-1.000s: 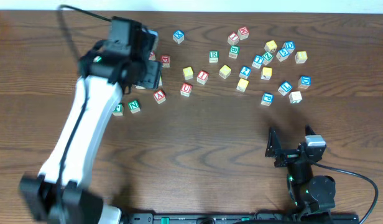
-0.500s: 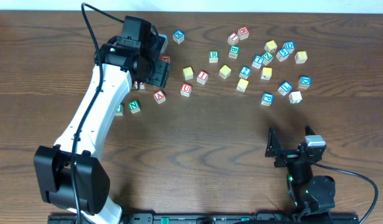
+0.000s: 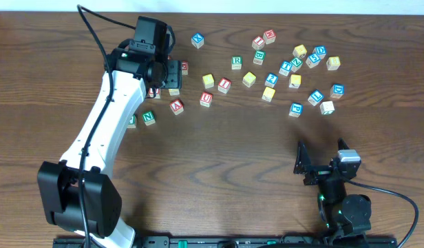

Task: Spell out CORL
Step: 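Move the left gripper over the yellow C block, then lower the left gripper around the yellow C block and close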

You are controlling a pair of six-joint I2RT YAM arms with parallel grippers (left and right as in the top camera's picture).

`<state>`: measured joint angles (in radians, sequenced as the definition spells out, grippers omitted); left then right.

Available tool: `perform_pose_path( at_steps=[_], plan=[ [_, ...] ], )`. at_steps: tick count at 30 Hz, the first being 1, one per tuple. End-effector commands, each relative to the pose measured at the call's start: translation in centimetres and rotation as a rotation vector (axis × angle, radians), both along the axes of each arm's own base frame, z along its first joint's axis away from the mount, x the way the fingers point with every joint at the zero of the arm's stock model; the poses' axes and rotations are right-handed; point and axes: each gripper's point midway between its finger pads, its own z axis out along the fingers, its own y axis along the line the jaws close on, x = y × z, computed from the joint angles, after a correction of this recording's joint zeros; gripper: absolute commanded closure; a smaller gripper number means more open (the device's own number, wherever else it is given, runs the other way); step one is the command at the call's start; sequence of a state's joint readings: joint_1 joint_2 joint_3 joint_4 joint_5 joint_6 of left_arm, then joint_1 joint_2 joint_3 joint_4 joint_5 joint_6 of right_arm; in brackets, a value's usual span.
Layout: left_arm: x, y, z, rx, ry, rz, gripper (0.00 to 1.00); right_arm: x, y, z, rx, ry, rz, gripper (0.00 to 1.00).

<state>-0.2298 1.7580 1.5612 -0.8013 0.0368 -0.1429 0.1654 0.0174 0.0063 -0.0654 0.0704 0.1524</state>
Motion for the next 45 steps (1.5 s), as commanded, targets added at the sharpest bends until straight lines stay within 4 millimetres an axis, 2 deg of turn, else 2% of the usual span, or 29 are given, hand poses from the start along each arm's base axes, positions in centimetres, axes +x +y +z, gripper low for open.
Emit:
perform_pose_path(
  at_steps=[1, 9, 15, 20, 27, 33, 37, 45],
  plan=[
    [0.1, 0.9, -1.2, -0.002, 0.025, 0.116, 0.35, 0.0, -0.3, -0.1, 0.011, 0.002, -0.013, 0.01],
    [0.1, -0.4, -6.7, 0.033, 0.151, 0.098, 0.35, 0.0, -0.3, -0.1, 0.011, 0.002, -0.013, 0.01],
    [0.4, -0.4, -9.7, 0.050, 0.203, 0.098, 0.35, 0.0, -0.3, -0.1, 0.011, 0.002, -0.013, 0.01],
    [1.0, -0.5, -10.4, 0.047, 0.191, 0.099, 0.35, 0.0, -0.3, -0.1, 0.011, 0.002, -0.013, 0.01],
    [2.9, -1.0, -9.7, 0.023, 0.113, 0.099, 0.35, 0.0, -0.3, -0.1, 0.011, 0.002, -0.013, 0.01],
    [3.6, -1.1, -9.7, 0.020, 0.086, 0.096, 0.35, 0.0, -0.3, -0.1, 0.011, 0.002, -0.013, 0.01],
    [3.8, -0.8, -10.2, 0.027, 0.088, 0.090, 0.35, 0.0, -0.3, -0.1, 0.011, 0.002, -0.013, 0.01],
    [4.0, 1.2, -12.5, 0.036, 0.134, 0.132, 0.35, 0.0, -0.3, -0.1, 0.011, 0.002, -0.013, 0.01]
  ],
)
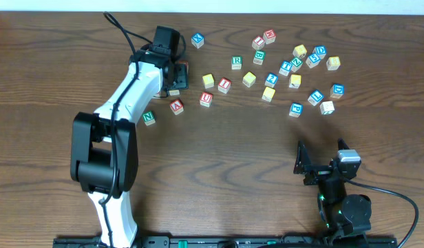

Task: Spell out CORL
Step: 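Lower the left gripper around the yellow C block and close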

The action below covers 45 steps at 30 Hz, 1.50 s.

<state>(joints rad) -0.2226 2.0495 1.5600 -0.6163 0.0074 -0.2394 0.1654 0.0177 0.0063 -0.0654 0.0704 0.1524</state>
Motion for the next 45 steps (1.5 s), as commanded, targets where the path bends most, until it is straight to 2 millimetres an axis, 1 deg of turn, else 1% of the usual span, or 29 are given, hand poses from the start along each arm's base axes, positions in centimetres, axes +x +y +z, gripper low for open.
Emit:
perform_pose_path(
  at_steps=[1, 8, 12, 14, 17, 29, 33, 40, 45],
  plan=[
    [-0.1, 1.4, -1.7, 0.026, 0.034, 0.026, 0.35, 0.0, -0.3, -0.1, 0.011, 0.002, -0.013, 0.01],
    [0.1, 1.3, -1.8, 0.025, 0.028, 0.026, 0.35, 0.0, -0.3, -0.1, 0.011, 0.002, -0.013, 0.01],
    [0.2, 1.1, -1.8, 0.020, 0.020, 0.022, 0.37, 0.0, -0.3, -0.1, 0.011, 0.002, -0.013, 0.01],
    [0.4, 1.1, -1.8, 0.019, 0.015, 0.022, 0.40, 0.0, -0.3, -0.1, 0.011, 0.002, -0.013, 0.01],
    [0.5, 1.0, -1.7, 0.016, 0.008, 0.022, 0.41, 0.0, -0.3, -0.1, 0.011, 0.002, -0.013, 0.01],
    [0.6, -0.6, -1.5, 0.007, -0.009, -0.010, 0.41, 0.0, -0.3, -0.1, 0.011, 0.002, -0.013, 0.01],
    [0.6, -0.8, -2.1, 0.012, 0.000, -0.022, 0.41, 0.0, -0.3, -0.1, 0.011, 0.002, -0.013, 0.01],
    [0.3, -0.7, -4.0, 0.021, 0.037, -0.022, 0.41, 0.0, -0.3, -0.1, 0.011, 0.002, -0.013, 0.01],
    [0.4, -0.7, -4.6, 0.022, 0.043, -0.022, 0.41, 0.0, -0.3, -0.1, 0.011, 0.002, -0.013, 0.01]
  ],
)
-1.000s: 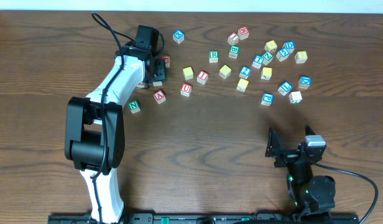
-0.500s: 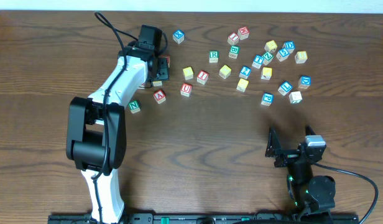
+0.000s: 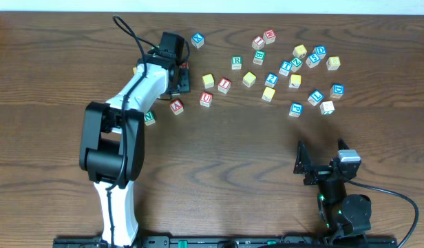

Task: Spell out CORL
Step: 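Lower the left gripper around the yellow C block and close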

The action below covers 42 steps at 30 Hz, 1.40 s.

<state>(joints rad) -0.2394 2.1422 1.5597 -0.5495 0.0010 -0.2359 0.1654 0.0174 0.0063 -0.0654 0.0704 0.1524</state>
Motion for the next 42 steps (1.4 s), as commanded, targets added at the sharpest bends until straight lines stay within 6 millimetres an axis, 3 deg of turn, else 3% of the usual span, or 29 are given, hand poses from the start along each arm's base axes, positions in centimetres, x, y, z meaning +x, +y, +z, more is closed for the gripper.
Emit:
perform_pose_path(
  at_steps=[1, 10, 13, 16, 42],
  plan=[
    [-0.31, 0.13, -0.93, 0.009, 0.019, -0.004, 0.41, 0.01, -0.30, -0.06, 0.011, 0.002, -0.013, 0.01],
    [0.00, 0.07, -0.86, 0.006, 0.006, -0.004, 0.42, 0.01, -0.30, -0.06, 0.011, 0.002, -0.013, 0.01],
    [0.01, 0.06, -0.86, 0.006, 0.006, -0.004, 0.57, 0.01, -0.30, -0.06, 0.011, 0.002, -0.013, 0.01],
    [0.01, 0.06, -0.86, 0.006, 0.006, -0.004, 0.61, 0.01, -0.30, -0.06, 0.011, 0.002, -0.013, 0.01],
    [-0.93, 0.29, -1.19, 0.041, 0.045, -0.077, 0.63, 0.01, -0.30, -0.06, 0.011, 0.002, -0.012, 0.01]
  ],
)
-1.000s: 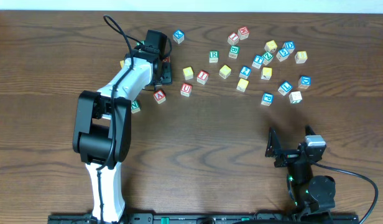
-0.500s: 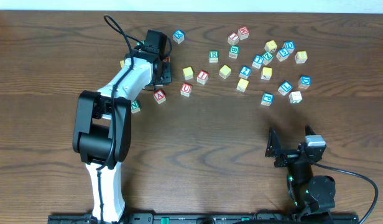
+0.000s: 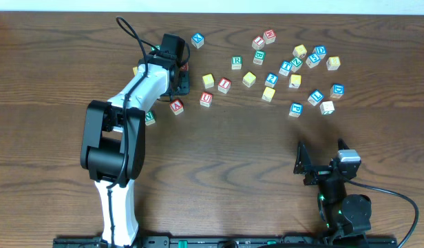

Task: Spell out CORL
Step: 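Lower the left gripper around the yellow C block and close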

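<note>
Only the overhead view is given. My left gripper point(image 3: 180, 77) is down among the leftmost letter blocks, its black fingers point(image 3: 185, 84) beside a red block point(image 3: 184, 67) that mostly hides under the wrist. Whether anything sits between the fingers cannot be made out. Close by lie a red A block point(image 3: 176, 107), a red U block point(image 3: 206, 98), a yellow block point(image 3: 208, 80) and a red I block point(image 3: 224, 85). A green R block point(image 3: 236, 62) lies further right. My right gripper point(image 3: 300, 160) rests low at the front right, open and holding nothing.
A loose spread of several blue, yellow, green and red blocks runs across the back right, from a blue block point(image 3: 197, 40) to a yellow block point(image 3: 333, 63). A green N block point(image 3: 149, 118) peeks out beside the left arm's forearm. The table's far edge point(image 3: 267, 12) is near.
Almost nothing differs. The left wrist sits a hair further back over the same blocks, and no block has shifted. The right arm is unmoved.
At first the left arm stretched long from the front left, gripper over the leftmost blocks. Then its elbow stood higher and nearer the middle, with the gripper a little further right, and it has stayed there low among those blocks. All visible blocks kept their places.
</note>
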You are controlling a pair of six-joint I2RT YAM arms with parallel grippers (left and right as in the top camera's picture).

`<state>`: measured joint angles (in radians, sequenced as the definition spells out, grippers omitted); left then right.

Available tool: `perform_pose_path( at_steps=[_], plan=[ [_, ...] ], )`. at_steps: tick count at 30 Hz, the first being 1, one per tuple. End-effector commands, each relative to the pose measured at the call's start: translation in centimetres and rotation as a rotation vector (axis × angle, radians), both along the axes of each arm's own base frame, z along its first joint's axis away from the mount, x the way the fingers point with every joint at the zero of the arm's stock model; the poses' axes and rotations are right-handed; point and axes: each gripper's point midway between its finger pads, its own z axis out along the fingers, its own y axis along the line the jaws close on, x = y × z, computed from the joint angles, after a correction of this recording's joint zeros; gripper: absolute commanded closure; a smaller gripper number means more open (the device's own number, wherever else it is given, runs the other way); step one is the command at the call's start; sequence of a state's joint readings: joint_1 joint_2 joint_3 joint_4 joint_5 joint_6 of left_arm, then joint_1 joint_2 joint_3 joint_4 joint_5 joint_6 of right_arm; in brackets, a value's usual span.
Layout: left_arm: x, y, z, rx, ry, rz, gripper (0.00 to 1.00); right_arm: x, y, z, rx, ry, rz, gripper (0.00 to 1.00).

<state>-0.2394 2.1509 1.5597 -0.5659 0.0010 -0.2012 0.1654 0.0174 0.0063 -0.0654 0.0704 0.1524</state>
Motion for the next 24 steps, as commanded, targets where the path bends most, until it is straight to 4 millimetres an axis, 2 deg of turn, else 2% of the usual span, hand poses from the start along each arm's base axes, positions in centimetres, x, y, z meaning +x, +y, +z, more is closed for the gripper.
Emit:
perform_pose_path(
  at_steps=[1, 14, 17, 24],
  plan=[
    [-0.51, 0.18, -0.66, 0.024, 0.022, -0.049, 0.63, 0.01, -0.30, -0.06, 0.011, 0.002, -0.013, 0.01],
    [-0.33, 0.14, -0.60, 0.028, 0.014, -0.066, 0.66, 0.01, -0.30, -0.06, 0.011, 0.002, -0.013, 0.01],
    [-0.24, 0.12, -0.57, 0.028, 0.010, -0.065, 0.78, 0.01, -0.30, -0.06, 0.011, 0.002, -0.013, 0.01],
    [-0.12, 0.09, -0.52, 0.027, 0.005, -0.065, 0.80, 0.01, -0.30, -0.06, 0.011, 0.002, -0.013, 0.01]
  ],
)
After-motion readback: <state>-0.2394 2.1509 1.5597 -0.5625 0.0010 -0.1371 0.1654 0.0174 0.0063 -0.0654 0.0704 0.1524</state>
